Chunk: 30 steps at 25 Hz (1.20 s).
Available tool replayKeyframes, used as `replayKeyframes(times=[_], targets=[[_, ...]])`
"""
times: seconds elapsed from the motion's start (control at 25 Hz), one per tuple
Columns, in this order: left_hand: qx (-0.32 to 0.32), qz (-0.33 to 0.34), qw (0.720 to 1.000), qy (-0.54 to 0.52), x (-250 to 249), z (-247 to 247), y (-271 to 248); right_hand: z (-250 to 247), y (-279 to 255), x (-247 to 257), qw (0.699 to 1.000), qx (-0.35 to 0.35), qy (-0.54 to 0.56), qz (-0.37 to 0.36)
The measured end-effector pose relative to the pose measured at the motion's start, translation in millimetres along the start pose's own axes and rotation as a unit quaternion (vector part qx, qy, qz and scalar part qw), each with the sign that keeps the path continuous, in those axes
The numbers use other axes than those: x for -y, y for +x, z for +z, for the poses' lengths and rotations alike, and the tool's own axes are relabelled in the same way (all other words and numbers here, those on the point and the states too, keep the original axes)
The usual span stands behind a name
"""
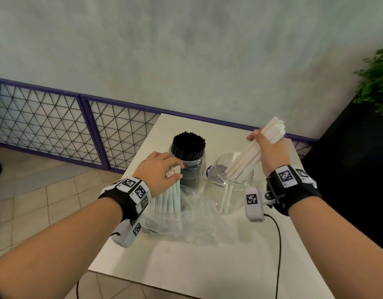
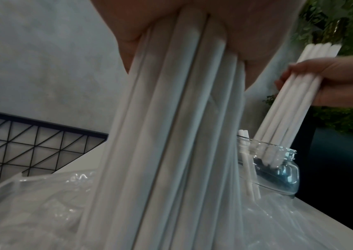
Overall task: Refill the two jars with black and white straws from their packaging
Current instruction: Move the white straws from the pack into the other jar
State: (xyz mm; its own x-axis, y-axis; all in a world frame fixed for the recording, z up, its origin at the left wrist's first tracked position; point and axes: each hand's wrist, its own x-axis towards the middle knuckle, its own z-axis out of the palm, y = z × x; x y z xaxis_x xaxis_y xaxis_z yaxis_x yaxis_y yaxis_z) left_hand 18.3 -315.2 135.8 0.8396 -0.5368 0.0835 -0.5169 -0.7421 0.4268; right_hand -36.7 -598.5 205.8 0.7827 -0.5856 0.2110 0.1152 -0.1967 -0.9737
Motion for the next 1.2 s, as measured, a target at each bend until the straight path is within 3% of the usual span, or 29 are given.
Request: replayKeyframes(times=[0.16,0.28,0.48,0.56,0.64,0.76,0.84,1.08,1.2], targets=[[0.003,-0.006,1.000,0.003,0.9,2.9,4.8,6.4,17.3,-58.0,0.987,-0.011,-0.079,0.139],[-0.013,-0.010,1.000,-0.003,-2.0,4.9,5.3,5.9,28.8,-91.3,0.964,-0.027,-0.212,0.161],[-0.028,-0.012,0.999,-0.009,-5.5,5.4,5.6,3.4,30.4,-107.3,0.962,0.009,-0.267,0.053],[-0.027,-0.013,1.000,-0.007,-5.3,5.8,6.4,6.0,32.2,-108.8,0.958,0.040,-0.284,-0.024],[-0.027,-0.012,1.000,-0.006,-5.0,6.3,7.2,11.9,38.7,-109.4,0.941,0.098,-0.310,-0.096],[-0.030,-0.011,0.999,-0.007,-3.8,7.5,8.9,25.0,51.2,-111.7,0.891,0.200,-0.385,-0.132],[-0.032,-0.010,0.999,-0.007,-3.3,8.2,9.1,32.3,51.4,-117.1,0.878,0.202,-0.413,-0.136],[-0.037,-0.011,0.999,-0.003,-0.7,8.8,8.0,29.1,44.9,-104.5,0.950,0.071,-0.256,-0.166],[-0.037,-0.014,0.999,-0.006,-0.5,8.5,7.6,18.9,50.5,-93.1,0.973,0.034,-0.202,-0.107]])
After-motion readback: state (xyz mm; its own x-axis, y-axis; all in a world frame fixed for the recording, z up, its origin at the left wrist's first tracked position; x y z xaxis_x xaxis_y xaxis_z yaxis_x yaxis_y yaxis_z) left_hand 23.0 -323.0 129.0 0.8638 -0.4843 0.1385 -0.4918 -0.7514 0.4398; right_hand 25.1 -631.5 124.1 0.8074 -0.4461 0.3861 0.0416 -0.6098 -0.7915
